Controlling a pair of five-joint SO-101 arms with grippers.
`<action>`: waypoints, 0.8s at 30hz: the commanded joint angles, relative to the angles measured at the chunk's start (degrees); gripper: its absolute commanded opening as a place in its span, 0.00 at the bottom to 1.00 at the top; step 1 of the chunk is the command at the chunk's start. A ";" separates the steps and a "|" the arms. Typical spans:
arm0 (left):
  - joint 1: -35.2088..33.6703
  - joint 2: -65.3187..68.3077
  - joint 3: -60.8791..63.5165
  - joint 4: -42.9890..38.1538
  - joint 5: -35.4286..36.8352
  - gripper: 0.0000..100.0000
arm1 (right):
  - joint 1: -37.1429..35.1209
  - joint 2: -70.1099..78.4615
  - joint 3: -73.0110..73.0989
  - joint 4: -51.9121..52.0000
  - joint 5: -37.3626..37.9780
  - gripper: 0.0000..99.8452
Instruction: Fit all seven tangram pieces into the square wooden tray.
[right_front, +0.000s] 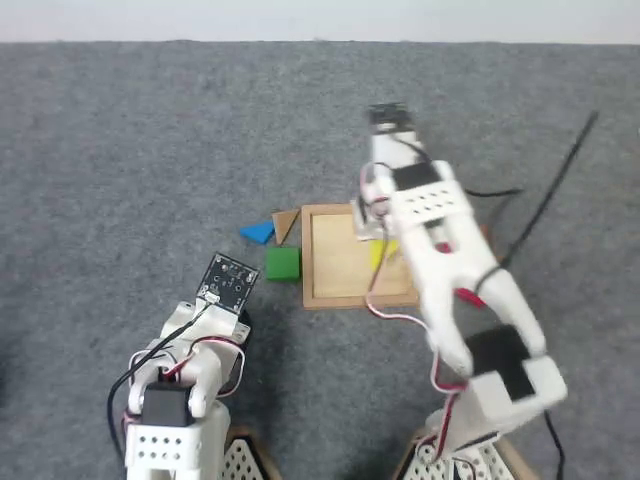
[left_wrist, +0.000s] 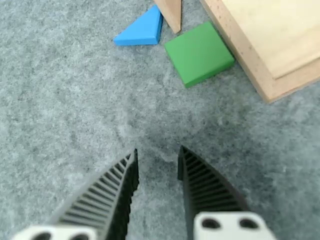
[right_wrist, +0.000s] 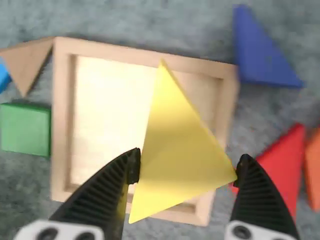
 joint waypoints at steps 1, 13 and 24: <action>-0.35 -0.88 -0.66 0.35 0.09 0.14 | -2.95 4.44 -10.73 4.53 -0.79 0.22; -0.35 -0.88 -0.66 0.35 0.09 0.14 | -10.59 15.78 -21.54 10.24 1.41 0.22; -0.35 -0.88 -0.66 0.35 0.09 0.14 | -11.38 16.57 -21.36 9.54 1.49 0.23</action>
